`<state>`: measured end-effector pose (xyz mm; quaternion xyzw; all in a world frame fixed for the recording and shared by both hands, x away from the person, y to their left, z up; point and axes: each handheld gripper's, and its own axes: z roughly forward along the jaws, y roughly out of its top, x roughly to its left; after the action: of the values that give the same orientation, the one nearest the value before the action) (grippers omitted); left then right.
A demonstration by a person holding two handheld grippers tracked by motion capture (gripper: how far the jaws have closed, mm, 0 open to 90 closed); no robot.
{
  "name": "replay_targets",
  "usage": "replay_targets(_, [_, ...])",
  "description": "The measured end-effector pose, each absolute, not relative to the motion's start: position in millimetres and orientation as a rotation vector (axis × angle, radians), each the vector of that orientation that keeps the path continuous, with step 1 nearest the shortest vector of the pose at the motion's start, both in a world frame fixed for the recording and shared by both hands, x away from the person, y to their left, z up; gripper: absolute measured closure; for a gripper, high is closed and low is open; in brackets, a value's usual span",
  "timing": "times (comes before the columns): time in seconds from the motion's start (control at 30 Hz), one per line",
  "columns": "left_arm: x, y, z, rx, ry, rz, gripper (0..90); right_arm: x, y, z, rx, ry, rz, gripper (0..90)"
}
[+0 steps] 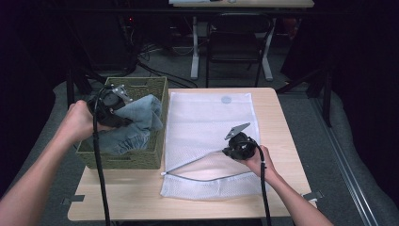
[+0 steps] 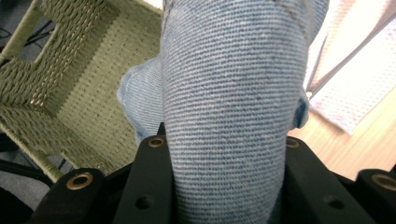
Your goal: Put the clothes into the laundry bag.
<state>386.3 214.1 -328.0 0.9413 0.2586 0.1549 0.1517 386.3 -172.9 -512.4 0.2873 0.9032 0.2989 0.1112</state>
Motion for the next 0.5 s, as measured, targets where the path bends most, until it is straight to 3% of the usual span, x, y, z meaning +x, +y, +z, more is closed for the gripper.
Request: replay_targets(0.5, [371.3,185.2,-311.8,2.695,0.675,0.413,71.4,386.5,-173.6,-512.2,0.839,2.652,0.881,89.1])
